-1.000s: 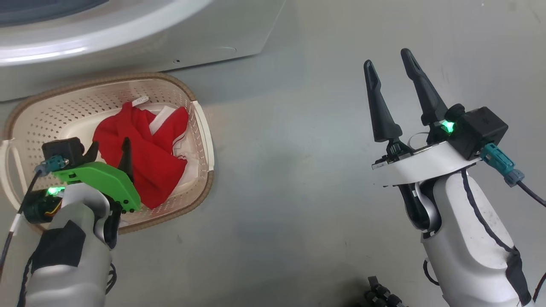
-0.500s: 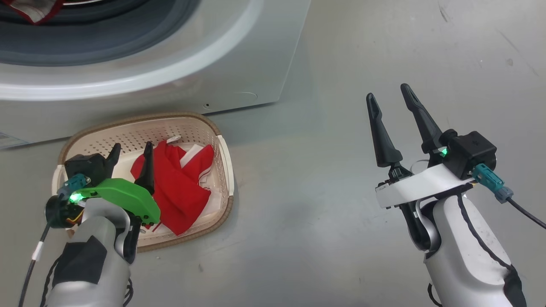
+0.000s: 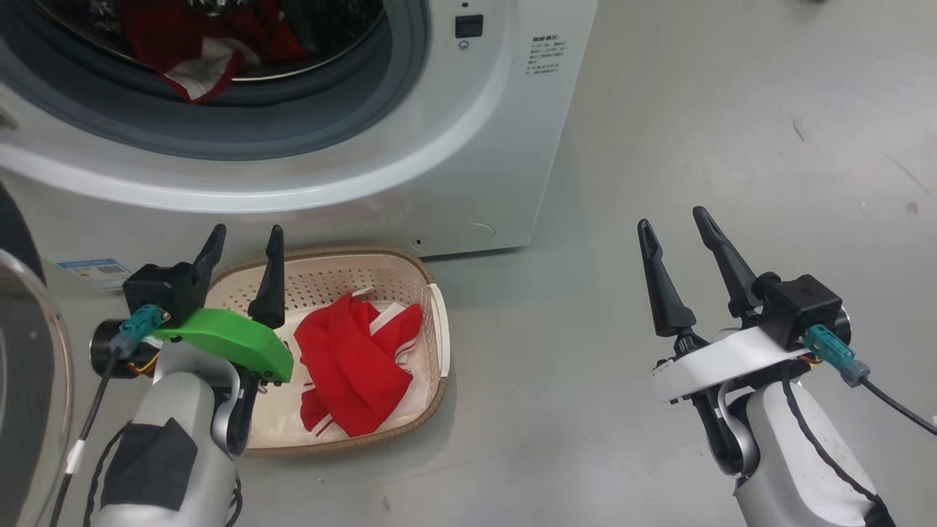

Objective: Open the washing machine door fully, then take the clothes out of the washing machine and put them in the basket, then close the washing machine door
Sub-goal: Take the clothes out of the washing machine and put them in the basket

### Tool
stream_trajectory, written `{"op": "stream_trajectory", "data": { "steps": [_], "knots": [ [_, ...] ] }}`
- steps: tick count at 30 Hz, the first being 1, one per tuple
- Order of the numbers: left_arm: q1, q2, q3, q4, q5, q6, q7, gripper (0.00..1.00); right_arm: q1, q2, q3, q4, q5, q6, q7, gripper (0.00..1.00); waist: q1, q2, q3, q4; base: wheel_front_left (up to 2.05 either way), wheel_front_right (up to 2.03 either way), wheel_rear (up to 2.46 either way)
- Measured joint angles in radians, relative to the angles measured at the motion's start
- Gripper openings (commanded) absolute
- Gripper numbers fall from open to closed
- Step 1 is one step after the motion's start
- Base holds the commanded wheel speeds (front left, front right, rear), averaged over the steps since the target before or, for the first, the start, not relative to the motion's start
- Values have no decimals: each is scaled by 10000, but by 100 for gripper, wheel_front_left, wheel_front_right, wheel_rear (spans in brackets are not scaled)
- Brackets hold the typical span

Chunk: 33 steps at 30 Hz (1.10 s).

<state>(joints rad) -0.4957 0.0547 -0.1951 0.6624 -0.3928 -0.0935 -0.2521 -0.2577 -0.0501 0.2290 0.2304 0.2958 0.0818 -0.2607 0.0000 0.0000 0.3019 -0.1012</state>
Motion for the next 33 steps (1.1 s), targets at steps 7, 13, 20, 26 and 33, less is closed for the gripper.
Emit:
{"op": "stream_trajectory", "data": {
  "steps": [7, 13, 20, 26, 33],
  "knots": [
    [695, 75, 178, -1064, 163, 236, 0, 100, 308, 0, -17, 96, -96, 54, 0, 100, 0, 0, -711, 375, 0, 0, 0],
    [1625, 178, 236, -1653, 313, 460, 0, 100, 689, 4, -67, 215, -173, 84, 2, 100, 0, 0, -1261, 517, 0, 0, 0],
    [2540, 242, 259, -2368, 470, 717, 0, 100, 1157, 4, -196, 322, -268, 86, 2, 100, 0, 0, -1816, 526, 0, 0, 0],
    [3303, 267, 257, -2899, 602, 899, 0, 100, 1501, 10, -274, 351, -357, 81, 2, 100, -1, 0, -2193, 487, 0, 0, 0],
    [4056, 284, 209, -3528, 694, 1198, 0, 100, 1815, 15, -408, 343, -426, 36, 2, 100, 0, 0, -2536, 472, 0, 0, 0]
  ]
}}
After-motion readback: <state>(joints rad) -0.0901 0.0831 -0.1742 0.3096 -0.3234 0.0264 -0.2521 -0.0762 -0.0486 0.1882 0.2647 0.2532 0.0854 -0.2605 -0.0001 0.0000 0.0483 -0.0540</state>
